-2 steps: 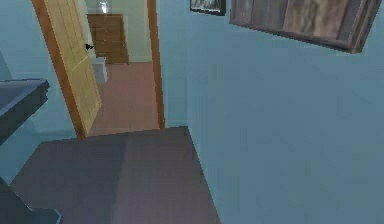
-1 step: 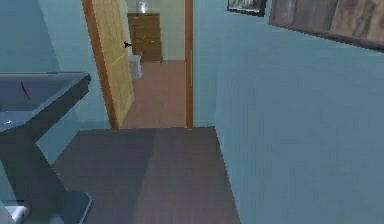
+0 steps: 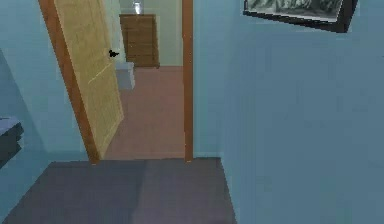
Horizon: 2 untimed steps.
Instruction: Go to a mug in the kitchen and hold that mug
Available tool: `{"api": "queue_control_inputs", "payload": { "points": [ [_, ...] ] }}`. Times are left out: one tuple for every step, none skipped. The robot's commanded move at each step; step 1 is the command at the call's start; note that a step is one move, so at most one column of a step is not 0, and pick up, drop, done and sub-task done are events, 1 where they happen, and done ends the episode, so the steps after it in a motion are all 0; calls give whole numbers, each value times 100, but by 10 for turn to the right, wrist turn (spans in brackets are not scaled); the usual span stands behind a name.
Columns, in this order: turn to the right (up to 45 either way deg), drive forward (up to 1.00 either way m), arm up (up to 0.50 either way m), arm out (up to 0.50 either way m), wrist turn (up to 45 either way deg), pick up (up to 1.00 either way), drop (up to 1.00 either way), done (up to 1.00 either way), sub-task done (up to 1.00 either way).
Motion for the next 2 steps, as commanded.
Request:
{"api": "queue_control_inputs", "payload": {
  "points": [
    [-120,0,0,0,0,0,0,0,0],
    [0,100,0,0,0,0,0,0,0]
  ]
}}
